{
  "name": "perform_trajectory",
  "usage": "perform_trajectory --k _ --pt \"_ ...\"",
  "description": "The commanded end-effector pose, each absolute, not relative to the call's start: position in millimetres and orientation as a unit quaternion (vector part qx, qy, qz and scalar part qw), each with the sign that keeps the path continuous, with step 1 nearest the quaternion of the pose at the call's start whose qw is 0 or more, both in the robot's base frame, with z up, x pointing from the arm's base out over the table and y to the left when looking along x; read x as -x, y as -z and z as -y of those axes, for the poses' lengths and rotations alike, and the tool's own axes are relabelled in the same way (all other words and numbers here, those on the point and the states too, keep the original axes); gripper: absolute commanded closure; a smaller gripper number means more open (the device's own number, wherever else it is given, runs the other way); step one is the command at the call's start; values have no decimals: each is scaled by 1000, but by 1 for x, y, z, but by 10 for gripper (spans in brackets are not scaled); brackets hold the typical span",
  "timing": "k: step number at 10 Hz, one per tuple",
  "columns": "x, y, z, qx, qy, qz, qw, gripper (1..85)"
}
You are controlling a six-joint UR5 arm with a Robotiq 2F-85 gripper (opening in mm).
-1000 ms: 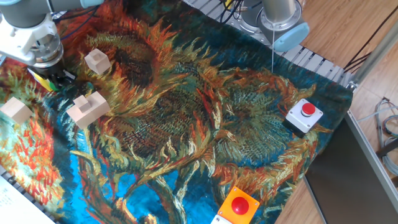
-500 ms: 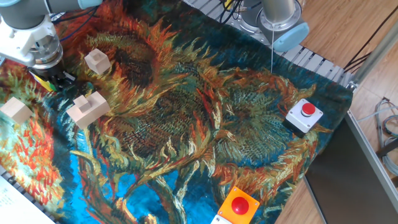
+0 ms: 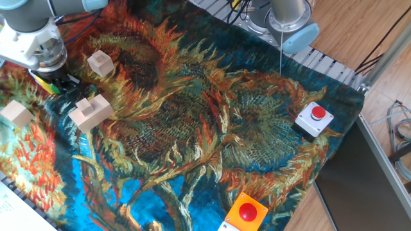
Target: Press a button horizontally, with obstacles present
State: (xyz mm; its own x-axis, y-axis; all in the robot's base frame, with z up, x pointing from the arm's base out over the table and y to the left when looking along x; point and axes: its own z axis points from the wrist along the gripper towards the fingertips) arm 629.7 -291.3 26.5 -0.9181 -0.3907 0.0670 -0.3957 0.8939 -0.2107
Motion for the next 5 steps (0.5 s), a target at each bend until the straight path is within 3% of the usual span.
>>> perform_trajectory --k 1,5 --pt "-629 -23 305 -209 -114 971 10 770" --pt "-628 -27 311 -213 -124 969 12 773"
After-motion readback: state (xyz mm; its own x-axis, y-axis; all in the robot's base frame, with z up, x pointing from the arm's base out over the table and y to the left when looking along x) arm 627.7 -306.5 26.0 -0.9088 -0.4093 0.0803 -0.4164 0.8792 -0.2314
